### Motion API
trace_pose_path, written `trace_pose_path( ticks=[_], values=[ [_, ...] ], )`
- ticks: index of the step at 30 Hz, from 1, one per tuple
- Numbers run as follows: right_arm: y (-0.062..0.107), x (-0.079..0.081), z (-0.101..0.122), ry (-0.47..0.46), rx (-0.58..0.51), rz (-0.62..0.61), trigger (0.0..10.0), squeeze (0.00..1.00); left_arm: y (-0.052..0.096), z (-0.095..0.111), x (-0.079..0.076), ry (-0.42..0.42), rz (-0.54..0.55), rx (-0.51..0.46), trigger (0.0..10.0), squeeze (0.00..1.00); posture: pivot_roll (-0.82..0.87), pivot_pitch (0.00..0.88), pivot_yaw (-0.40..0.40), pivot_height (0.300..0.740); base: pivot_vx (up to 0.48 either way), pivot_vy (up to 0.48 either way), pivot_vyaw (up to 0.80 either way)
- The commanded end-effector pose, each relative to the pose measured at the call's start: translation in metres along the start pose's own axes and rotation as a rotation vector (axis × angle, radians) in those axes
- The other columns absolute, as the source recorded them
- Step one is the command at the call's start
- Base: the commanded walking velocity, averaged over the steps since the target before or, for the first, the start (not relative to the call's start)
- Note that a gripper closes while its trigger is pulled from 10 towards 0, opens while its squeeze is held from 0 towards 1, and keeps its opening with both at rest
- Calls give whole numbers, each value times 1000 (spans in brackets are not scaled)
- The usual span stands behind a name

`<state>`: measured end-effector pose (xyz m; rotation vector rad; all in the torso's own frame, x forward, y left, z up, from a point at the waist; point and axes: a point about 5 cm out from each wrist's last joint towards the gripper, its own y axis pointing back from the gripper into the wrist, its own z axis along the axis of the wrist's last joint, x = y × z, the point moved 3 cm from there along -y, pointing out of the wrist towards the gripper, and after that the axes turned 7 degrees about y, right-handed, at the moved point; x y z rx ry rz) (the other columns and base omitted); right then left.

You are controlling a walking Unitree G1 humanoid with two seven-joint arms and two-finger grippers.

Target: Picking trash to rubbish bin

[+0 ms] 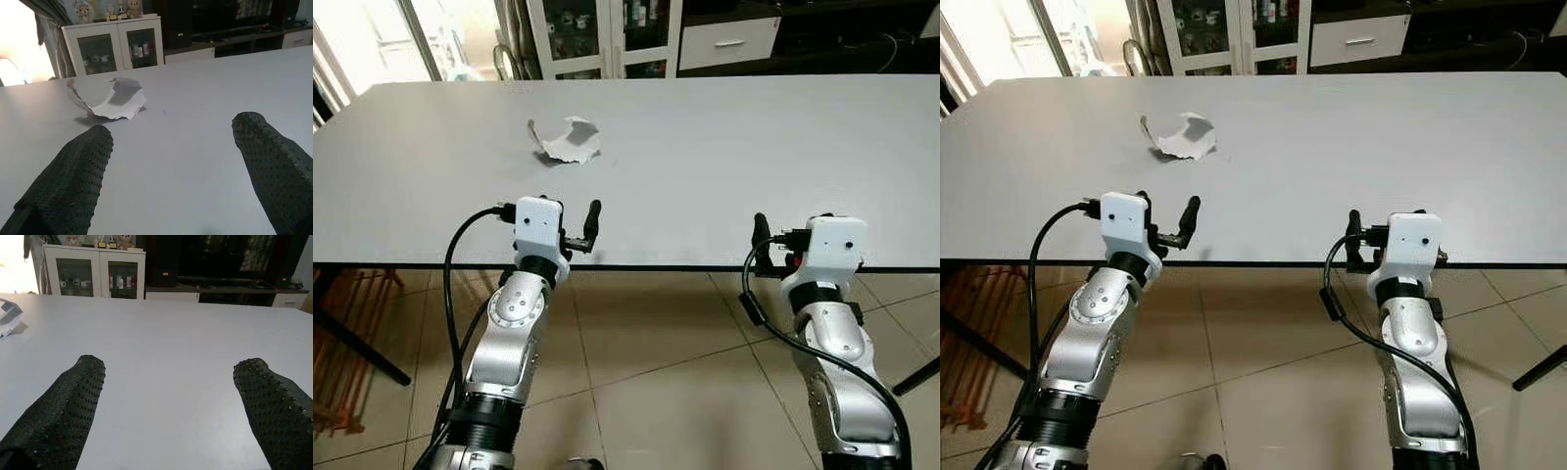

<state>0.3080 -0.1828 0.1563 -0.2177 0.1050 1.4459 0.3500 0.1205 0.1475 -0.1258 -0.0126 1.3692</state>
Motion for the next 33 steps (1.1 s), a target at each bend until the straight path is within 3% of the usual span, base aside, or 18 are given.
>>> trace_pose_path(
  ticks=[1, 15, 33],
  values=[
    [-3, -1, 1, 4, 6, 9, 10000, 0, -3, -1, -3, -3, -2, 5, 10000, 0, -95, 55, 36, 740, 0, 0, 0],
    [-12, 5, 10, 47, -10, 103, 10000, 0, 0, -7, -11, 44, 49, -8, 10000, 0, -96, 63, -55, 740, 0, 0, 0],
    [-8, 10, 4, 0, 8, 90, 10000, 0, -7, -10, -9, 36, 34, 14, 10000, 0, -99, 50, -10, 740, 0, 0, 0]
  ],
)
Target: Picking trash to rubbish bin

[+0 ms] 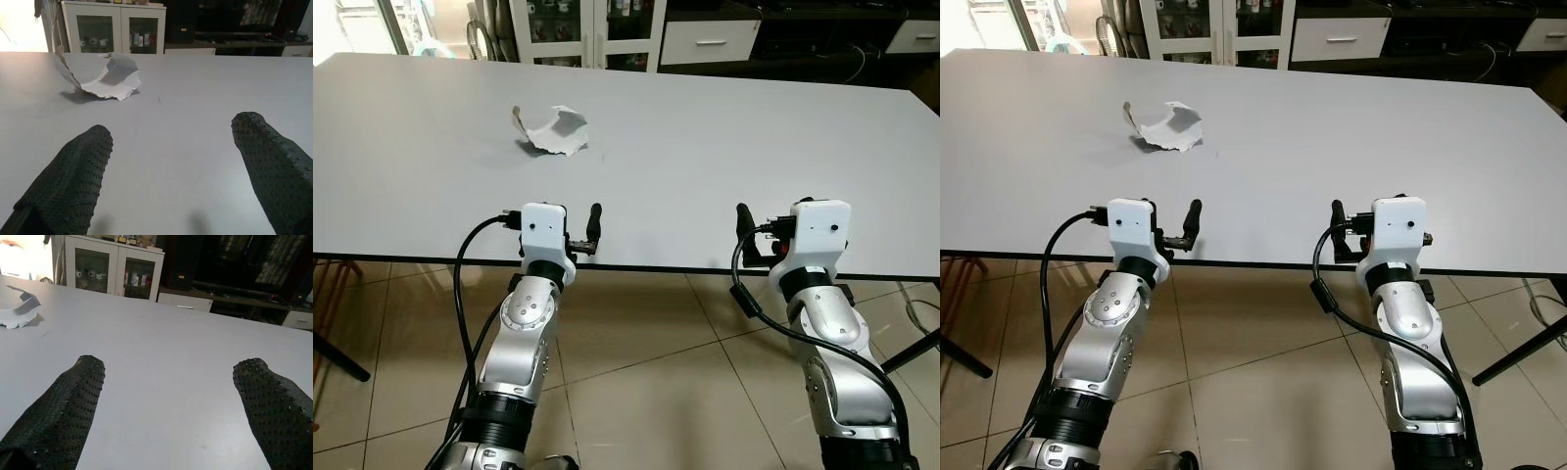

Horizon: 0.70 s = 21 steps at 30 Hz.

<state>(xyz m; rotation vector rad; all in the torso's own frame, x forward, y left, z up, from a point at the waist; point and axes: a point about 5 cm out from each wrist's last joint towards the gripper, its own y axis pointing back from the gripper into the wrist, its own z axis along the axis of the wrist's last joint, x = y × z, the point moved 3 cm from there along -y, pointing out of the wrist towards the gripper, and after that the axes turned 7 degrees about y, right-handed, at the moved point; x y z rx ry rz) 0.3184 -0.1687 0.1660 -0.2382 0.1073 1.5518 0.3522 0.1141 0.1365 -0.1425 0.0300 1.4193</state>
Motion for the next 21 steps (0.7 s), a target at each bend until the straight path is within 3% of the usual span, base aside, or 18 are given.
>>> trace_pose_path(
  ticks=[1, 6, 11, 21],
  values=[
    [2, -3, -7, -8, 30, -15, 10000, 0, -4, 2, -5, -1, -18, 3, 10000, 0, -99, 50, -10, 740, 0, 0, 0],
    [2, -8, -10, -1, 38, -29, 10000, 0, -5, 3, -9, 7, -41, 5, 10000, 0, -99, 48, -13, 740, 0, 0, 0],
    [-1, -12, -15, 8, 56, -26, 10000, 0, -2, -1, 4, 3, -4, 10, 10000, 0, -63, 52, -37, 740, 0, 0, 0],
    [-4, -1, -16, -35, 57, 2, 10000, 0, 1, 0, 4, 17, -2, 8, 10000, 0, -51, 58, -45, 740, 0, 25, 0]
  ],
)
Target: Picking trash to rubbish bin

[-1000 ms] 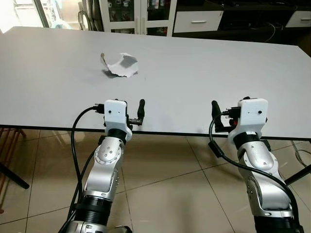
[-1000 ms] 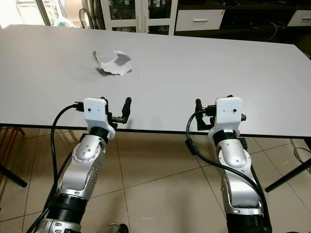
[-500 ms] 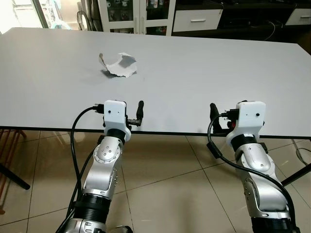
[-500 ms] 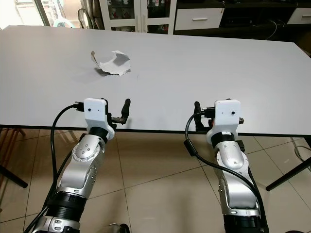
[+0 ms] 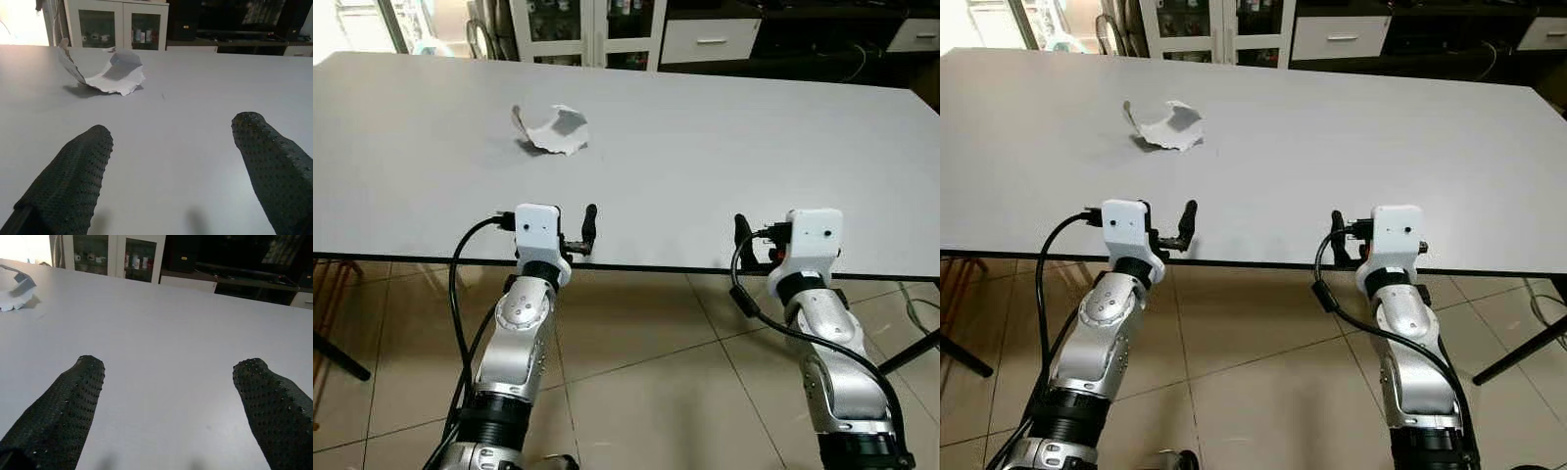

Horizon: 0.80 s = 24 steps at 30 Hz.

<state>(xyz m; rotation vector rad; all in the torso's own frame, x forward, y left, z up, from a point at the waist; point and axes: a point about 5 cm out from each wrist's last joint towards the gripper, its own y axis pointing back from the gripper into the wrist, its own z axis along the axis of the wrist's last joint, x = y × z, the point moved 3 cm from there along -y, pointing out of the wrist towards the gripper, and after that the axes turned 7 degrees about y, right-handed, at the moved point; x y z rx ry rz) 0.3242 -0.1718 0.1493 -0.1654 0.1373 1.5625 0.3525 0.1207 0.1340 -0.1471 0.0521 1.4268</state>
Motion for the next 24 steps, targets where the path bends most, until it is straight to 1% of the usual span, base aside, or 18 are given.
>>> trace_pose_path(
  ticks=[1, 2, 6, 14, 24],
  values=[
    [0, -2, 2, -8, -7, -12, 10000, 0, 0, 2, -3, -1, -11, -1, 10000, 0, -51, 58, -45, 740, 0, 247, 0],
    [2, -1, 0, -14, -6, -20, 10000, 0, 0, 2, -3, -2, -23, 1, 10000, 0, -65, 51, -27, 740, 0, 300, 0],
    [5, -3, -2, -21, 1, -51, 10000, 0, -4, 1, -6, -27, -57, 13, 10000, 0, -74, 49, -18, 740, 0, 362, 0],
    [10, 2, -2, -20, -3, -57, 10000, 0, -8, 0, -13, -23, -79, 16, 10000, 0, -97, 46, -10, 740, 0, 480, 0],
    [7, 1, 0, -14, -6, -66, 10000, 0, -9, -3, -16, -25, -94, 27, 10000, 0, -96, 43, -9, 740, 0, 480, 0]
  ],
)
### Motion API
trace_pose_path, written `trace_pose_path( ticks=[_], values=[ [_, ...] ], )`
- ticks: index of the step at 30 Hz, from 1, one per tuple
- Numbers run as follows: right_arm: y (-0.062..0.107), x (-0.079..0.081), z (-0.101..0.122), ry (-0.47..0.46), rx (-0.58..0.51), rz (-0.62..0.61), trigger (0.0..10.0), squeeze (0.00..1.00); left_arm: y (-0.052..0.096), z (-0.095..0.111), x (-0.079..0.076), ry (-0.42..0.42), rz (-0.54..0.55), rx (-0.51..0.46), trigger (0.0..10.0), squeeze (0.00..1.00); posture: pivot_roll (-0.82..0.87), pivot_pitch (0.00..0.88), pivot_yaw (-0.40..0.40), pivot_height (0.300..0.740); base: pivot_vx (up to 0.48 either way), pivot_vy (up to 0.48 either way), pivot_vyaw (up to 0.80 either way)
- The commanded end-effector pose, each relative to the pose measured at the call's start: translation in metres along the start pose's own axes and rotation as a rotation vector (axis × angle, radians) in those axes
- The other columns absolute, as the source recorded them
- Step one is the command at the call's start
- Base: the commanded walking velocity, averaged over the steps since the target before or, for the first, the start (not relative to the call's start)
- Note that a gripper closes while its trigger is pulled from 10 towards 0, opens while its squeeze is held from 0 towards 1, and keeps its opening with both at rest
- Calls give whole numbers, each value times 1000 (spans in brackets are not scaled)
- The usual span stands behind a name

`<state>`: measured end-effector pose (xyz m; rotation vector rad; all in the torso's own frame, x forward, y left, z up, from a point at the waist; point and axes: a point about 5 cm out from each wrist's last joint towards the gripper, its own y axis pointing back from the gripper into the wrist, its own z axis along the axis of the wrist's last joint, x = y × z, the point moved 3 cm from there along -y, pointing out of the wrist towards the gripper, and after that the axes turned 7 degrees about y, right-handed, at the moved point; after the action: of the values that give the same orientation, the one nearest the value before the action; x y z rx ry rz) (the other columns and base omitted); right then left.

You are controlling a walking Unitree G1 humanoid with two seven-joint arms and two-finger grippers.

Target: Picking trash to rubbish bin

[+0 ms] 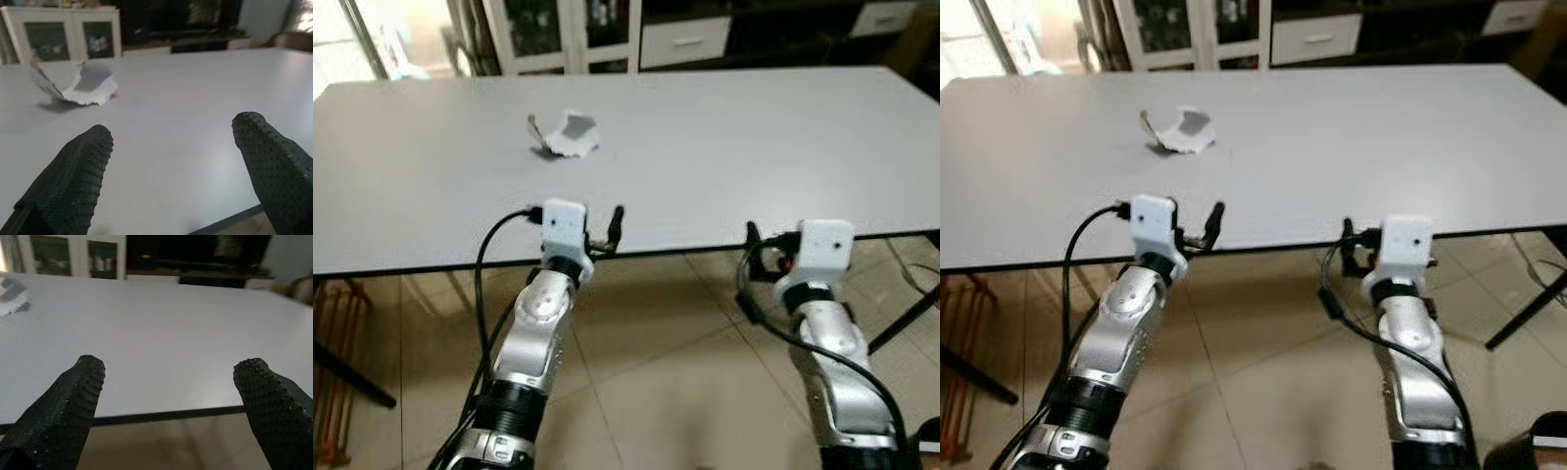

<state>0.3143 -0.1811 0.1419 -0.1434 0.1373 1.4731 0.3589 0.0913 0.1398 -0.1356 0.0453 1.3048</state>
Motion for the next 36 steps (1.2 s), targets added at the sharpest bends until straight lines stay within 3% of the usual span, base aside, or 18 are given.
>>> trace_pose_path(
  ticks=[1, 6, 13, 22, 36],
  values=[
    [-2, 9, 9, -4, -29, 21, 10000, 0, 3, -5, 13, -26, 35, 23, 10000, 0, -95, 41, -6, 740, 0, 480, 0],
    [-3, 9, 9, -4, -32, 18, 10000, 0, 2, -5, 14, -31, 40, 26, 10000, 0, -95, 42, 0, 740, 0, 462, 0],
    [-1, 10, 5, -10, -21, 8, 10000, 0, 3, 0, 0, -31, -29, -13, 10000, 0, -92, 45, 11, 740, 0, 0, 0],
    [-1, 13, 5, -14, -20, 9, 10000, 0, 5, -1, -2, -28, -56, -7, 10000, 0, -89, 48, 13, 740, 0, 0, 0],
    [-1, 15, 4, -5, -25, 16, 10000, 0, 4, -2, 0, -29, -43, -4, 10000, 0, -89, 44, 14, 740, 436, 0, 0]
  ],
)
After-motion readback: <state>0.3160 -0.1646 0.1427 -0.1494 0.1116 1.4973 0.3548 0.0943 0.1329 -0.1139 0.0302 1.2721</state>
